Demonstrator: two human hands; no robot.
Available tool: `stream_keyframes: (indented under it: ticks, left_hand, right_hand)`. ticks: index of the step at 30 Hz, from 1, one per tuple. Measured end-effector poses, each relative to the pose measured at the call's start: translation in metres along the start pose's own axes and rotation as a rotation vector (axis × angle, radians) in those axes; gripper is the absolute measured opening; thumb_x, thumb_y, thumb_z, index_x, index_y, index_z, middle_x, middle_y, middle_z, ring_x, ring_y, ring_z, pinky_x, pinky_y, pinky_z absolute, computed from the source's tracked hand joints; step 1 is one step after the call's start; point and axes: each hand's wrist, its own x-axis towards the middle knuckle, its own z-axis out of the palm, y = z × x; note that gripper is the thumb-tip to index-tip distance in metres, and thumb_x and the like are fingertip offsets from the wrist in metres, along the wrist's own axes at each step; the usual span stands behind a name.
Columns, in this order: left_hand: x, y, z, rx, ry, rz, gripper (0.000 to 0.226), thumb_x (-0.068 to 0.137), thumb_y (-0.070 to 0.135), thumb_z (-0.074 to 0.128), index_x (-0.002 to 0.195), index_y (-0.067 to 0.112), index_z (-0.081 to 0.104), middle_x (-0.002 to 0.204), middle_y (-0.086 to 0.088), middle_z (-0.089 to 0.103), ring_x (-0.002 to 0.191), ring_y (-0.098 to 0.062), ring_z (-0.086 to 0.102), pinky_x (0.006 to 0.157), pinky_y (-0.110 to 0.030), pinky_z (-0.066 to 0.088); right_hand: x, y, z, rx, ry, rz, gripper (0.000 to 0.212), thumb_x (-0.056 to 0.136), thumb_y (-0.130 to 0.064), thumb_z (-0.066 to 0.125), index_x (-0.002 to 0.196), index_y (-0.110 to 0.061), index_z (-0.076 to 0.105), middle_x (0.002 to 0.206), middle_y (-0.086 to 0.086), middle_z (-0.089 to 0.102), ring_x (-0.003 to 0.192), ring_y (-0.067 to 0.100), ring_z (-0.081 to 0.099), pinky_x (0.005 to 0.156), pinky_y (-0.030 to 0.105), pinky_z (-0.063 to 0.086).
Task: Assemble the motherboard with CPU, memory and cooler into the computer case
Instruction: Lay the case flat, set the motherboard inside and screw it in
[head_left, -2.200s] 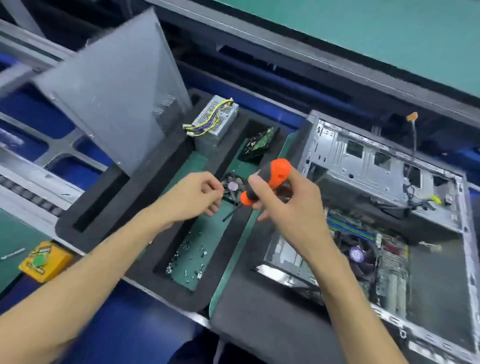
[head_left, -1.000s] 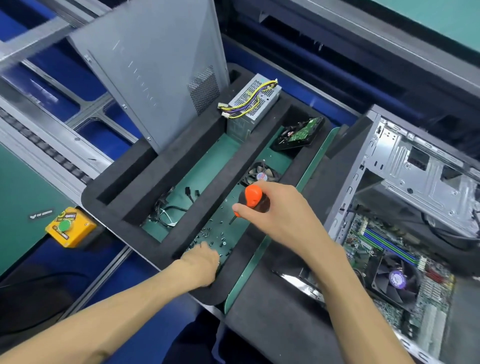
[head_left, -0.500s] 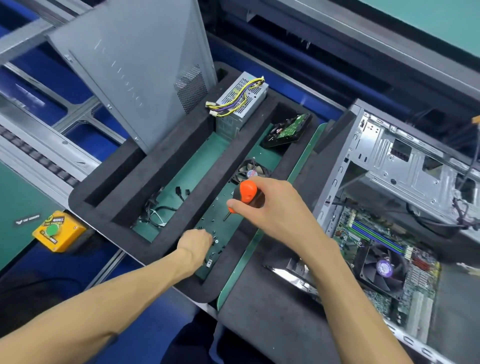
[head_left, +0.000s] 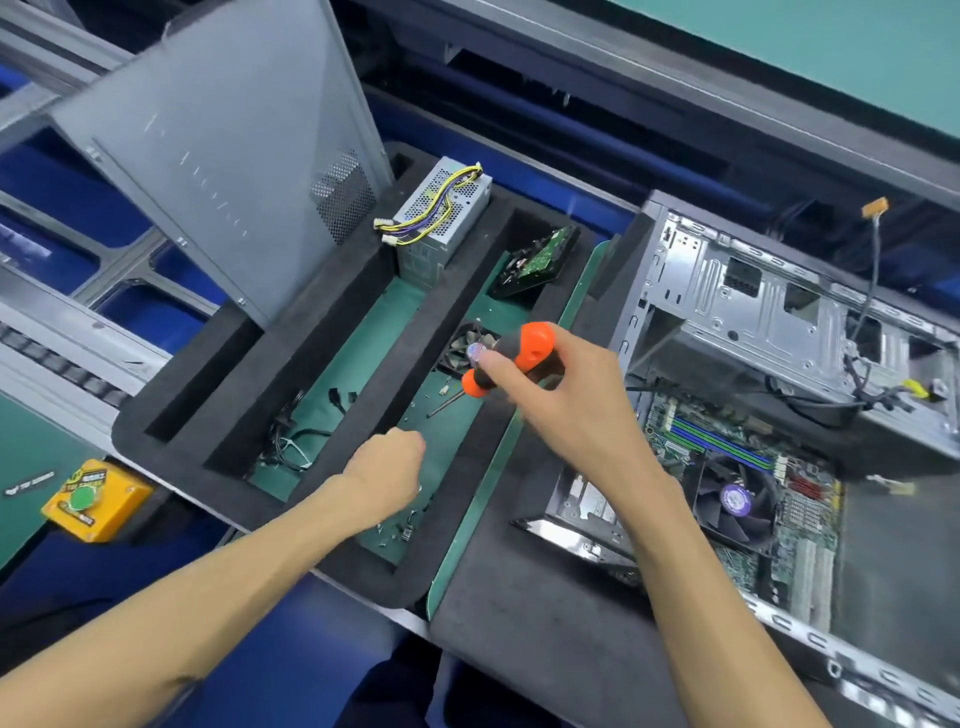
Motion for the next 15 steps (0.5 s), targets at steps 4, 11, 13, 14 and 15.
stream_keyframes:
  ticks: [4, 11, 13, 14, 15]
  left_hand:
    - [0.007, -0.004, -0.042, -0.551, 0.031, -0.024, 0.015, 0.089, 0.005, 0.06, 0.082, 0.01, 0.072, 0.066, 0.001, 0.07, 0.065, -0.019, 0.072, 0.072, -0.031, 0.06]
    - [-0.001, 0.009, -0.114, -1.283, -0.065, 0.255, 0.012, 0.084, -0.004, 0.073, 0.09, 0.004, 0.078, 0.082, -0.02, 0.074, 0.07, -0.023, 0.071, 0.067, -0.024, 0.059]
    - [-0.005, 0.022, -0.134, -1.43, -0.112, 0.353, 0.023, 0.075, 0.0, 0.08, 0.097, 0.003, 0.076, 0.091, -0.023, 0.073, 0.075, -0.023, 0.071, 0.07, -0.024, 0.058]
    - [-0.006, 0.032, -0.142, -1.476, -0.135, 0.391, 0.025, 0.07, 0.003, 0.083, 0.095, 0.003, 0.077, 0.092, -0.023, 0.073, 0.075, -0.022, 0.071, 0.071, -0.023, 0.058]
    - [-0.008, 0.041, -0.149, -1.514, -0.152, 0.424, 0.026, 0.067, 0.003, 0.085, 0.092, 0.005, 0.078, 0.092, -0.021, 0.074, 0.075, -0.021, 0.072, 0.071, -0.022, 0.057]
  right_hand:
    - [-0.007, 0.001, -0.027, 0.312, 0.211, 0.072, 0.019, 0.095, -0.034, 0.067, 0.092, -0.015, 0.07, 0.079, 0.0, 0.075, 0.067, 0.02, 0.07, 0.057, 0.029, 0.058]
    - [-0.028, 0.015, -0.075, 0.678, 0.44, 0.136, 0.021, 0.092, -0.036, 0.065, 0.078, -0.022, 0.073, 0.072, 0.007, 0.072, 0.063, 0.024, 0.07, 0.058, 0.031, 0.06]
    - [-0.037, 0.019, -0.087, 0.817, 0.529, 0.152, 0.025, 0.089, -0.037, 0.065, 0.08, -0.015, 0.071, 0.068, 0.008, 0.068, 0.061, 0.025, 0.069, 0.059, 0.033, 0.06]
    - [-0.041, 0.02, -0.092, 0.888, 0.574, 0.159, 0.027, 0.092, -0.036, 0.063, 0.083, -0.011, 0.069, 0.068, 0.008, 0.067, 0.06, 0.024, 0.068, 0.06, 0.032, 0.06]
    - [-0.045, 0.022, -0.098, 0.95, 0.616, 0.163, 0.027, 0.095, -0.034, 0.061, 0.085, -0.009, 0.066, 0.068, 0.007, 0.067, 0.059, 0.023, 0.068, 0.06, 0.031, 0.06]
